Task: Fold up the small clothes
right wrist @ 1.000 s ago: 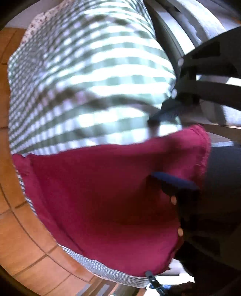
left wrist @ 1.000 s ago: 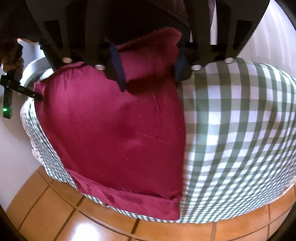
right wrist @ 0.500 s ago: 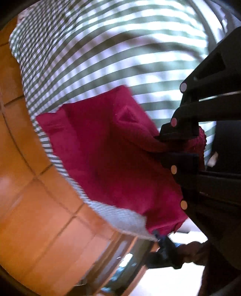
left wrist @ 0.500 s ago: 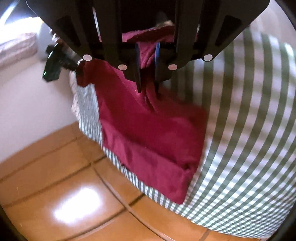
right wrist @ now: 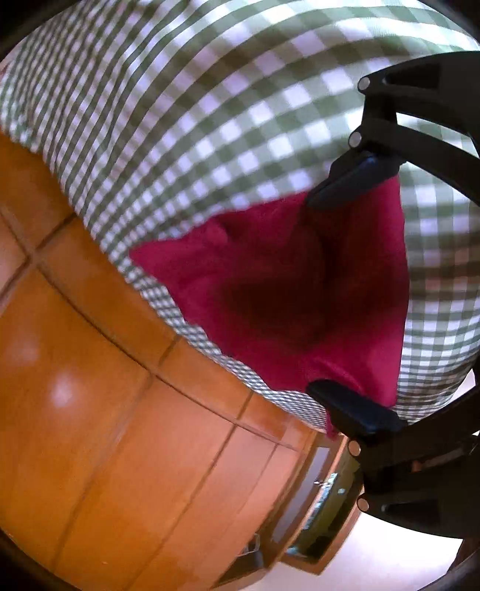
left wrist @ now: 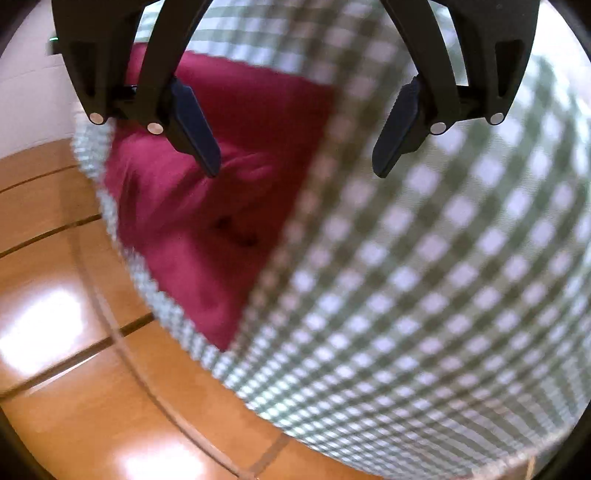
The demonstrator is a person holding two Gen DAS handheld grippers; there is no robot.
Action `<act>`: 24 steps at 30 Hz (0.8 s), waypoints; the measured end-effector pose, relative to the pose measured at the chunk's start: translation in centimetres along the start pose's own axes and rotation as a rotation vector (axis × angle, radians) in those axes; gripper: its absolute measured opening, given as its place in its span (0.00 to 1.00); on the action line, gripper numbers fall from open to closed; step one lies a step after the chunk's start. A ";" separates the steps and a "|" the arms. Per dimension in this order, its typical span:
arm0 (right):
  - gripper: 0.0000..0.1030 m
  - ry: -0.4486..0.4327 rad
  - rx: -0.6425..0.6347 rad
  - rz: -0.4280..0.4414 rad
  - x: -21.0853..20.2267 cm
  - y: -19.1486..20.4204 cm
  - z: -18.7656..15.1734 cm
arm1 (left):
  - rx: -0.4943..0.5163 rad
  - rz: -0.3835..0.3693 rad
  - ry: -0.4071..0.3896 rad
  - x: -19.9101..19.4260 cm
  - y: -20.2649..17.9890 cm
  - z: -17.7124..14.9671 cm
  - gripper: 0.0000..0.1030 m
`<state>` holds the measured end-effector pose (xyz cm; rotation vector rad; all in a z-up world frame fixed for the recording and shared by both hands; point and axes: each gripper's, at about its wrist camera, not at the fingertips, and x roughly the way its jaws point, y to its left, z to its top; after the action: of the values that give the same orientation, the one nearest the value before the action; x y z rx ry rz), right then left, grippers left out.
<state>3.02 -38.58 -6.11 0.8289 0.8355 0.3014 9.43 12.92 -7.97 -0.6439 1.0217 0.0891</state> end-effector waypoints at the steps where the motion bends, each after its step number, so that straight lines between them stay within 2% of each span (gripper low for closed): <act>1: 0.93 -0.001 0.006 -0.021 -0.1 -0.8 -0.3 | 0.027 0.055 -0.010 0.1 0.1 -0.7 0.80; 4: 0.94 0.043 0.012 -0.064 0.7 -3.3 -1.3 | 0.142 0.155 -0.051 0.4 0.2 -2.6 0.80; 7: 0.97 0.024 -0.111 -0.106 1.1 -2.1 -2.5 | 0.294 0.278 -0.086 1.5 -1.3 -4.2 0.85; 9: 0.98 0.032 -0.200 -0.163 1.8 -1.2 -3.0 | 0.322 0.313 -0.100 1.9 -1.6 -4.5 0.87; 11: 0.98 0.040 -0.252 -0.187 1.9 -0.9 -3.4 | 0.294 0.303 -0.098 1.9 -1.2 -4.3 0.88; 18: 0.98 0.040 -0.232 -0.150 1.7 -1.9 -3.3 | 0.292 0.288 -0.163 2.2 -1.6 -5.1 0.90; 24: 0.98 0.019 -0.117 -0.159 1.1 -2.2 -3.2 | 0.321 0.218 -0.146 1.8 -1.1 -4.7 0.91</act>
<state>1.16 -37.74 -9.59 0.6468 0.8881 0.2157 7.15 9.14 -10.61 -0.2294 0.9362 0.1569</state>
